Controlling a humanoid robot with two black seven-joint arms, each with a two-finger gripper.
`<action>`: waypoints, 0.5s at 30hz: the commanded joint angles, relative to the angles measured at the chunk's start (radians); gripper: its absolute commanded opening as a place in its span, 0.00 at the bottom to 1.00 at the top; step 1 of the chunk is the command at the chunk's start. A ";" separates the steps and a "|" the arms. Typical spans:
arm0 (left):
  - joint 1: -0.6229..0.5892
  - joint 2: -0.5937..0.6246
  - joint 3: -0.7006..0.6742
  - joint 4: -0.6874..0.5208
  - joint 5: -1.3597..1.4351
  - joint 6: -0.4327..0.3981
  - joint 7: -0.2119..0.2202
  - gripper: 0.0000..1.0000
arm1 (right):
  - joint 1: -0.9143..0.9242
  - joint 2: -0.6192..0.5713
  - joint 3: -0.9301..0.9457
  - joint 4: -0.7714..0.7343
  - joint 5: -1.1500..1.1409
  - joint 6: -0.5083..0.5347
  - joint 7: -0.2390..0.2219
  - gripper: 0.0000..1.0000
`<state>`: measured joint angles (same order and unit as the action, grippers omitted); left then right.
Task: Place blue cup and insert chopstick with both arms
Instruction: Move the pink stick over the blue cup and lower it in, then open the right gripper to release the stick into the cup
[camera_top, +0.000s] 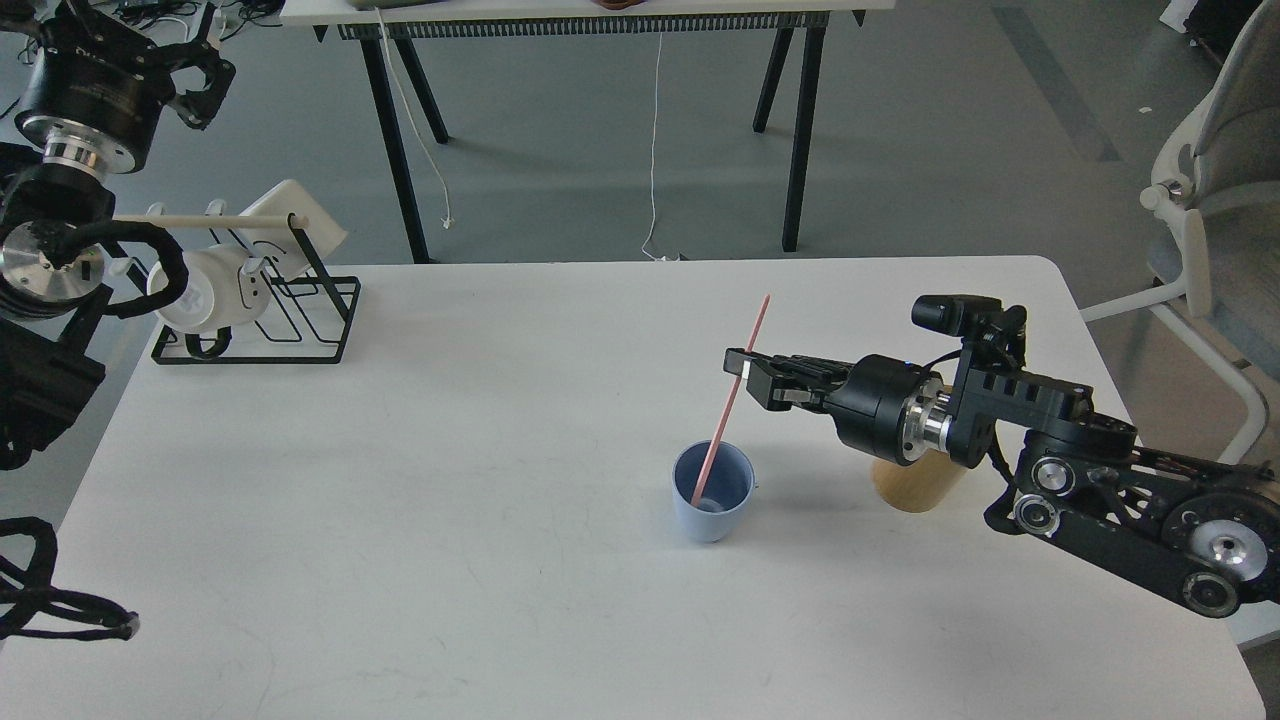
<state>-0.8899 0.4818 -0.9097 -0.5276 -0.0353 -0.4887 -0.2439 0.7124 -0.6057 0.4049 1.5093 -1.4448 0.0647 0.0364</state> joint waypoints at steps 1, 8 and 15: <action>0.000 -0.002 0.000 0.000 0.000 0.000 0.000 0.99 | -0.007 -0.011 0.017 0.005 0.004 0.001 0.002 0.55; 0.000 0.000 0.000 0.000 0.000 0.000 0.000 0.99 | -0.021 -0.006 0.008 0.005 0.003 0.001 0.002 0.62; 0.000 0.006 0.000 0.000 0.000 0.000 0.000 0.99 | -0.021 0.003 0.002 0.000 -0.009 0.001 0.002 0.34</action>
<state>-0.8896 0.4871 -0.9102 -0.5277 -0.0353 -0.4887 -0.2439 0.6919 -0.6063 0.4090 1.5118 -1.4481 0.0660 0.0384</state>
